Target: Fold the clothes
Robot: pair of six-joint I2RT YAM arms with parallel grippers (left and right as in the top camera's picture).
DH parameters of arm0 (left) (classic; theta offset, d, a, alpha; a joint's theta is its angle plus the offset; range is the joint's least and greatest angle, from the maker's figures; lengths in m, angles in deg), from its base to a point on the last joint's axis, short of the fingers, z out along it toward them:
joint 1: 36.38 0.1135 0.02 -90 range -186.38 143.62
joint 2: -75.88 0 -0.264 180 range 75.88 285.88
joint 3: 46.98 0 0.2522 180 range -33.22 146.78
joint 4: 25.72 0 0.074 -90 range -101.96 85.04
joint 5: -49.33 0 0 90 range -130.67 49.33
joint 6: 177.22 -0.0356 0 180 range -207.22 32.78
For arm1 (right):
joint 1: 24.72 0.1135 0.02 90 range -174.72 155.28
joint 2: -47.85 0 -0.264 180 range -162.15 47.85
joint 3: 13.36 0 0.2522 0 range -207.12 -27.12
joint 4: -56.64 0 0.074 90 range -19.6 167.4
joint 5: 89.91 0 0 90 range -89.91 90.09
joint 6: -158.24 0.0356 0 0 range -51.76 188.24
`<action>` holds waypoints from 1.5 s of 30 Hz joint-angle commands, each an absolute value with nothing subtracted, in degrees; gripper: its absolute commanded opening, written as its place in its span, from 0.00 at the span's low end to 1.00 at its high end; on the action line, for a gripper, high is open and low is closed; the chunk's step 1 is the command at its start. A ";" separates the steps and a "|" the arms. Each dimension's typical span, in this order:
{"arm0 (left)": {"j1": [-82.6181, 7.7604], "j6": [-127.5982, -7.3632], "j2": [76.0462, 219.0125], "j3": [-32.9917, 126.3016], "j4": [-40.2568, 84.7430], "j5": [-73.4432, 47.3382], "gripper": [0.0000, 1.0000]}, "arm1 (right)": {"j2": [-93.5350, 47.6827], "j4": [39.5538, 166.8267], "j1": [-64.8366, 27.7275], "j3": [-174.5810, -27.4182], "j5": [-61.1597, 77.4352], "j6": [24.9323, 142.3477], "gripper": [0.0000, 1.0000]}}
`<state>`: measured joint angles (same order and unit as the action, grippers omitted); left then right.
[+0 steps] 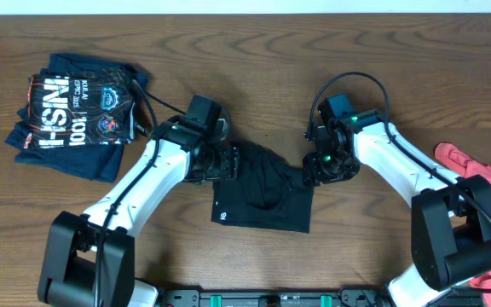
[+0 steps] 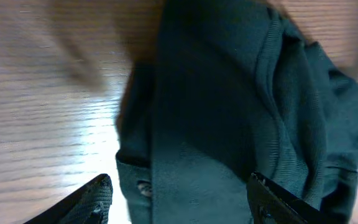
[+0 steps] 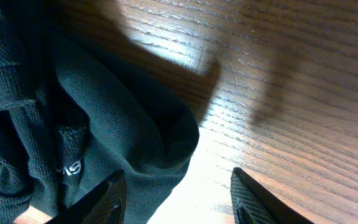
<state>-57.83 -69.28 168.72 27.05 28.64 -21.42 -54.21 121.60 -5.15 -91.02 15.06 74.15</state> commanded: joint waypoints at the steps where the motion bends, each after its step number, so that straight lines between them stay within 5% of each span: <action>1: -57.57 -70.05 170.18 26.55 28.64 -18.91 0.70 | -54.50 121.76 -4.71 -90.76 14.86 75.12 0.52; 12: -57.72 -70.07 170.95 26.55 27.94 -15.35 0.49 | -54.50 122.46 -4.73 -90.76 14.82 75.12 0.51; 20: -57.72 -72.52 170.86 26.68 27.74 -8.22 0.07 | -54.50 122.70 -4.82 -90.76 13.35 76.69 0.50; 27: -60.43 -78.66 168.57 26.92 27.67 2.01 0.06 | -54.37 123.55 -6.04 -90.78 8.35 81.54 0.52; 45: -79.89 -70.38 168.15 26.92 10.43 -4.07 0.06 | -49.97 125.52 -15.00 -90.87 8.41 80.82 0.52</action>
<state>-78.73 -72.08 169.20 27.03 11.19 -2.80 -51.11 125.43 -14.54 -91.02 8.83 80.82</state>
